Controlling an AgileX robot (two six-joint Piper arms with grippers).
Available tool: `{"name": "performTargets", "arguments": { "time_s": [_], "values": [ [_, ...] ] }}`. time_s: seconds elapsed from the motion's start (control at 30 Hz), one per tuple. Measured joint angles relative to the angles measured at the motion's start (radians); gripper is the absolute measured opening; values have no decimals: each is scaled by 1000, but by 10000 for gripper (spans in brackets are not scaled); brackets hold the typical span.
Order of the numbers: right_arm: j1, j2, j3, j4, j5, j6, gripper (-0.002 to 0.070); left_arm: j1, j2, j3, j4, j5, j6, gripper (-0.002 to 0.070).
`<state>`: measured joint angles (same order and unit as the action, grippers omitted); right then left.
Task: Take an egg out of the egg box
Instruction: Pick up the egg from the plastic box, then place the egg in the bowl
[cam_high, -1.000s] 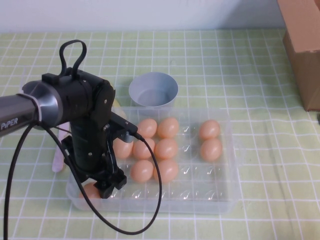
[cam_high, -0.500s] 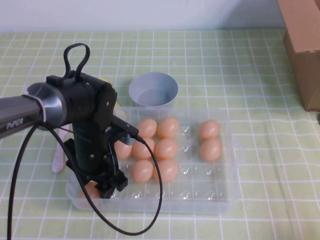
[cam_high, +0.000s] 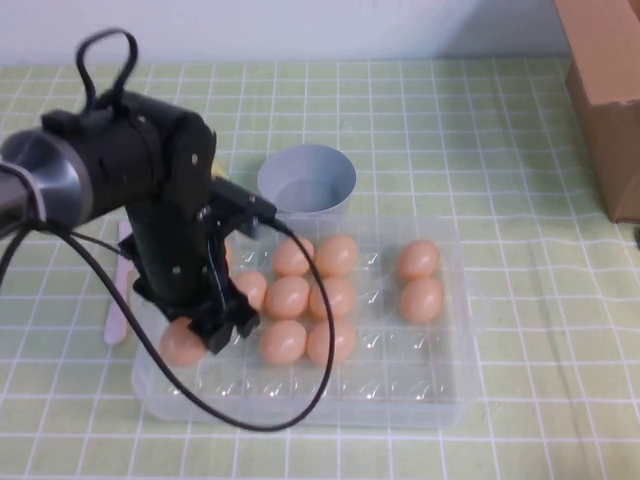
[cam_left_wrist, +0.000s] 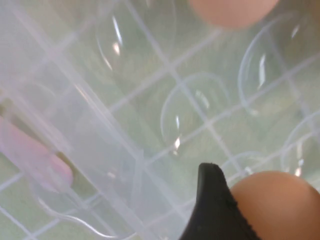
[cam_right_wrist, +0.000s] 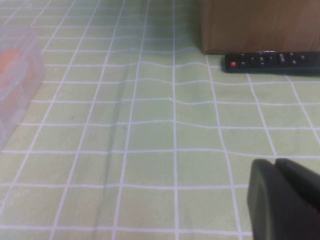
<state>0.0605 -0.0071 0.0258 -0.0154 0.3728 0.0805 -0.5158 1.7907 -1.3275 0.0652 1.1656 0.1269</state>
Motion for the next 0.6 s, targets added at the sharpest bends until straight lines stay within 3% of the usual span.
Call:
{"name": "performTargets", "arguments": {
  "time_s": [0.2,0.6],
  "values": [
    [0,-2,0,0,0,0,-17,0,-26,-116,-46,-39,0,369],
    [0,-2,0,0,0,0,-17,36,101,-324,-125,-512,0,369]
  ]
}}
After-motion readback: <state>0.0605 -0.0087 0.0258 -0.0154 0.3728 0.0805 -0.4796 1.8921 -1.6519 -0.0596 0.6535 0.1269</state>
